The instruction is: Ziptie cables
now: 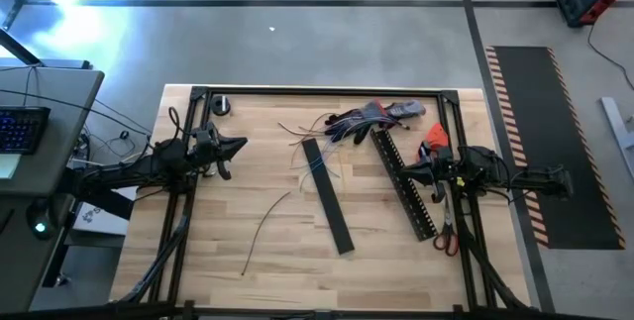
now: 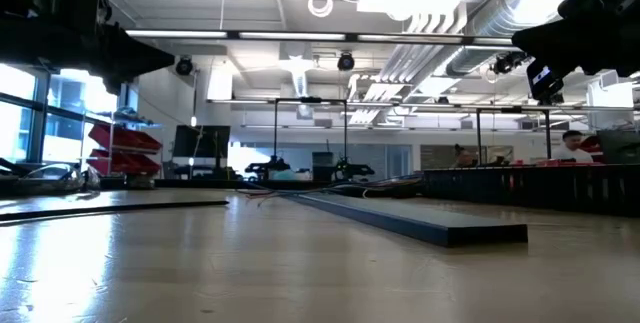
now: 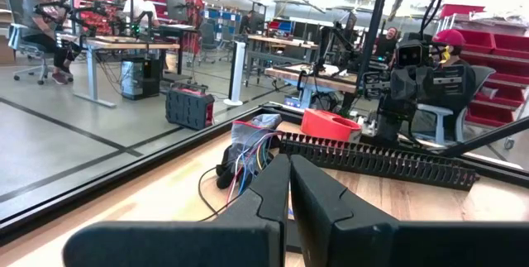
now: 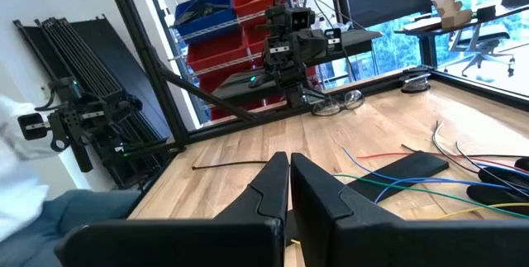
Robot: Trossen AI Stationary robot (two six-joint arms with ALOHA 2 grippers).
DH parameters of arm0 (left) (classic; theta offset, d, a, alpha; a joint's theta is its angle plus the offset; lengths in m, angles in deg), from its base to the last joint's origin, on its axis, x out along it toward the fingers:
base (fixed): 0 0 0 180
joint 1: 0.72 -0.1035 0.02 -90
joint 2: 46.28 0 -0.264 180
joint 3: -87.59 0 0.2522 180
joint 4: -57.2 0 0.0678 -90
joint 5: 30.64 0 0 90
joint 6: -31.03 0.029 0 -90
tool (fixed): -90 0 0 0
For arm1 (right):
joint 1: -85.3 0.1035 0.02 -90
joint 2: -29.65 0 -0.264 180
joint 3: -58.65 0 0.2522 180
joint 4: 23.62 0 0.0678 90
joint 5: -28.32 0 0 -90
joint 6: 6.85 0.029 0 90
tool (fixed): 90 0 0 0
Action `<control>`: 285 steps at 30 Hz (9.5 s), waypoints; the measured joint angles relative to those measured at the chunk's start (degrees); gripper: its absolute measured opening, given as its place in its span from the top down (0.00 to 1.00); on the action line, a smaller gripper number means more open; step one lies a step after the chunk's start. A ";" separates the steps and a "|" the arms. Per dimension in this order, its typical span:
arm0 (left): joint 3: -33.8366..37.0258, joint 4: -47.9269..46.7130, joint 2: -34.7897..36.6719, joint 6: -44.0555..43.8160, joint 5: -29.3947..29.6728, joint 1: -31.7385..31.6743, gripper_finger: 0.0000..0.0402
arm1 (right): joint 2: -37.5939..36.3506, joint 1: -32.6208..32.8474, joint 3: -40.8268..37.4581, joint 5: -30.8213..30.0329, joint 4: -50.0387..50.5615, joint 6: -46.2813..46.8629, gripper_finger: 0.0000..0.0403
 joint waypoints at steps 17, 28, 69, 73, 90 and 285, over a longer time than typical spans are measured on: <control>-0.01 0.00 0.02 0.00 0.00 0.02 1.00 | 0.00 -0.35 0.02 -10.36 -0.07 8.09 1.00; 0.00 -0.01 0.00 0.00 -0.04 0.02 1.00 | 5.76 -2.58 1.72 -28.81 -0.53 10.80 0.99; 0.00 -0.01 0.00 0.01 -0.02 0.02 1.00 | 65.63 -12.40 26.03 -25.03 29.53 20.83 0.62; 0.00 -0.02 0.00 0.00 -0.02 0.02 1.00 | 69.94 -13.28 26.03 -24.30 27.62 20.00 0.62; 0.00 0.03 0.00 0.02 0.00 0.00 1.00 | 71.02 -9.51 29.10 -15.49 27.68 19.54 1.00; -1.49 32.36 -0.09 -18.05 -23.75 0.07 1.00 | 110.71 -2.61 70.74 9.19 17.87 -40.22 0.48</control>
